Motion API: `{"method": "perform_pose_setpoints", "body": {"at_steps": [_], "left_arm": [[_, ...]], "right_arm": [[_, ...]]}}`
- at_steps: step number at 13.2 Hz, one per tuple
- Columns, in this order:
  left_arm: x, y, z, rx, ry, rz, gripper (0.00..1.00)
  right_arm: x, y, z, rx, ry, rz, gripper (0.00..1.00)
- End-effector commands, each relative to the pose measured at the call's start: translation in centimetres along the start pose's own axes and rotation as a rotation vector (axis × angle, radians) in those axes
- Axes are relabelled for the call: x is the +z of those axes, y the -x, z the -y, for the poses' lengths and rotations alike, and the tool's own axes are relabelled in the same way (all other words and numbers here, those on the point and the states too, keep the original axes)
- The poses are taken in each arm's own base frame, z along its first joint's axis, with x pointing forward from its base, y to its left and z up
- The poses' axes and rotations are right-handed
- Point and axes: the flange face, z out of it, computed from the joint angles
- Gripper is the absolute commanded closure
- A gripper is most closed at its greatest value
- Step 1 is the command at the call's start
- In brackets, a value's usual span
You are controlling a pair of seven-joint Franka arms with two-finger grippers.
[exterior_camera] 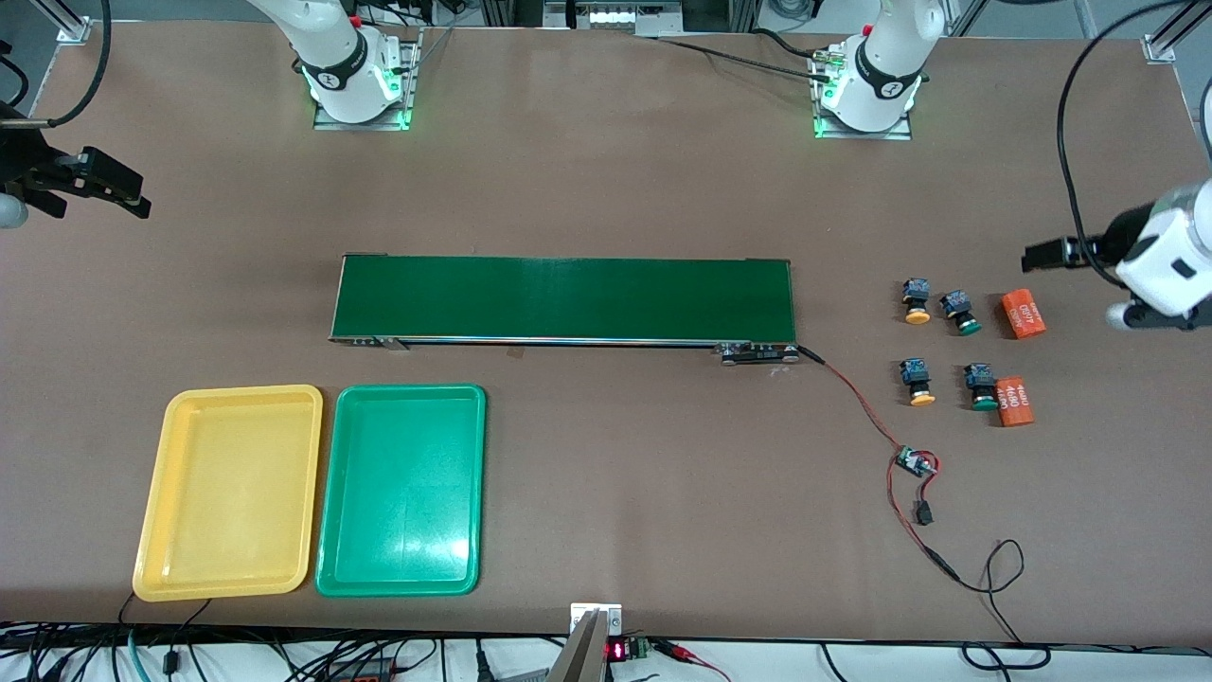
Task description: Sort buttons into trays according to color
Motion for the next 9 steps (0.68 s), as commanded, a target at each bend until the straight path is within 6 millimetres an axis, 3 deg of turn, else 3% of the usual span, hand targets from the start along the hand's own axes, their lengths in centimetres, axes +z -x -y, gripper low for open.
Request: {"method": "perform_pose_setpoints", "body": {"at_steps": [1, 7, 9], "left_arm": [[2.8, -3.5, 2.6, -0.007, -0.019, -0.036, 0.00], [13.7, -9.8, 7.1, -0.017, -0.050, -0.075, 0.00], [15.9, -10.8, 7.8, 0.005, -0.045, -0.086, 0.01]], "right_arm": [[-0.5, 0.5, 0.1, 0.002, -0.012, -0.009, 0.00], [-0.5, 0.5, 0.1, 0.002, -0.012, -0.011, 0.00], [-0.4, 0.5, 0.1, 0.002, -0.012, -0.009, 0.00]]}}
